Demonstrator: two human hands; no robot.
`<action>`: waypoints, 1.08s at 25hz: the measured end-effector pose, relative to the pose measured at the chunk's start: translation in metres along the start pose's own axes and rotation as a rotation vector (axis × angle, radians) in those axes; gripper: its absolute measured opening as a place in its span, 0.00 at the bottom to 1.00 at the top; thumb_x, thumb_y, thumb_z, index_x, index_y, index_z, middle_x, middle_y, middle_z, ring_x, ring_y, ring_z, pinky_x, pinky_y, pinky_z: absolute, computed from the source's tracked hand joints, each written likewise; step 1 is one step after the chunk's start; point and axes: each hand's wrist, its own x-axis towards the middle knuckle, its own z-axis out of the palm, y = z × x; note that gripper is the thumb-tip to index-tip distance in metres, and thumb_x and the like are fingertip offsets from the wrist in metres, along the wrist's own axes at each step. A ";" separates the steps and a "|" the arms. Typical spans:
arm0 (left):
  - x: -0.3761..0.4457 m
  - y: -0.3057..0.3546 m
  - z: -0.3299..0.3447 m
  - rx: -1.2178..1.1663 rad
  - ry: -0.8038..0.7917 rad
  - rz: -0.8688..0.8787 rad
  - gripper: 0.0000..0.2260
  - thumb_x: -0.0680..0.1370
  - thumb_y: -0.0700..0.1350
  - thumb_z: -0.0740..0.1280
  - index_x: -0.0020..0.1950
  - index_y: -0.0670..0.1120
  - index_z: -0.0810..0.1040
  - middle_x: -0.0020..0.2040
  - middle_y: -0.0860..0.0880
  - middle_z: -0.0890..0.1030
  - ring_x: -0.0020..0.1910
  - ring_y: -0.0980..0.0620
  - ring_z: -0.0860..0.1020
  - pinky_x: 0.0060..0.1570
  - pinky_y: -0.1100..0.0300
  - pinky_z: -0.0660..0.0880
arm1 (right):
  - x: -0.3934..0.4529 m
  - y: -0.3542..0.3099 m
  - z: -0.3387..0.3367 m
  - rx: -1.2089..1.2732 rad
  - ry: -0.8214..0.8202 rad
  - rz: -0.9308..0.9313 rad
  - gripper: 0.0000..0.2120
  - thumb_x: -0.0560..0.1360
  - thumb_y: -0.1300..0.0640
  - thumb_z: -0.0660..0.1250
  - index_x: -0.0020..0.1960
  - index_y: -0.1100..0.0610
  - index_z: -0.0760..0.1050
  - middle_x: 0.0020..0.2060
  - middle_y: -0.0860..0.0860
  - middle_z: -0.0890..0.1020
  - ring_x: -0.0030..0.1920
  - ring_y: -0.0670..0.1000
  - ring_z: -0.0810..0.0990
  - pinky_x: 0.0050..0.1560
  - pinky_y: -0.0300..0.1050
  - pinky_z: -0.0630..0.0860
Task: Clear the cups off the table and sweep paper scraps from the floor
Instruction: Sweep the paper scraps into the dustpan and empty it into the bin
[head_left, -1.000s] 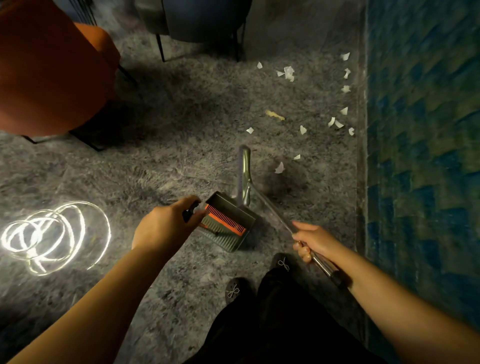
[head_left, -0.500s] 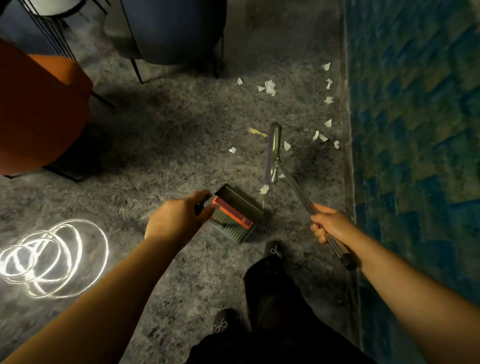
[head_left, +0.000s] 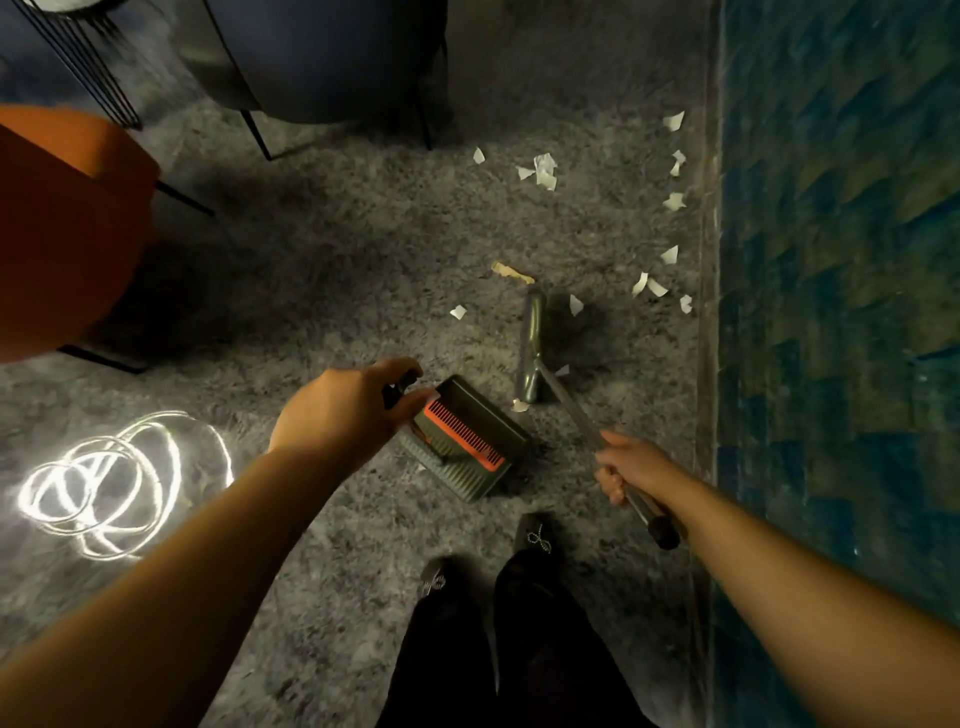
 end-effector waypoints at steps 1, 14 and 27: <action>0.001 0.001 0.000 0.001 0.000 0.001 0.28 0.68 0.74 0.52 0.61 0.63 0.74 0.45 0.54 0.84 0.38 0.53 0.80 0.32 0.60 0.77 | -0.001 0.002 0.007 0.009 -0.030 0.025 0.28 0.79 0.68 0.54 0.76 0.51 0.57 0.21 0.51 0.68 0.18 0.45 0.65 0.18 0.36 0.65; -0.006 -0.014 -0.005 -0.030 -0.070 0.010 0.24 0.71 0.70 0.54 0.63 0.63 0.71 0.46 0.54 0.83 0.35 0.54 0.78 0.30 0.61 0.76 | -0.060 0.010 0.045 -0.126 0.074 -0.062 0.28 0.78 0.66 0.58 0.75 0.48 0.62 0.25 0.52 0.73 0.20 0.46 0.68 0.21 0.37 0.66; 0.002 -0.022 -0.004 -0.076 -0.034 0.091 0.19 0.74 0.69 0.57 0.58 0.61 0.71 0.43 0.53 0.83 0.35 0.52 0.79 0.30 0.60 0.75 | -0.053 0.021 0.071 -0.069 0.011 0.044 0.28 0.78 0.68 0.57 0.76 0.51 0.59 0.21 0.51 0.71 0.18 0.44 0.66 0.19 0.34 0.64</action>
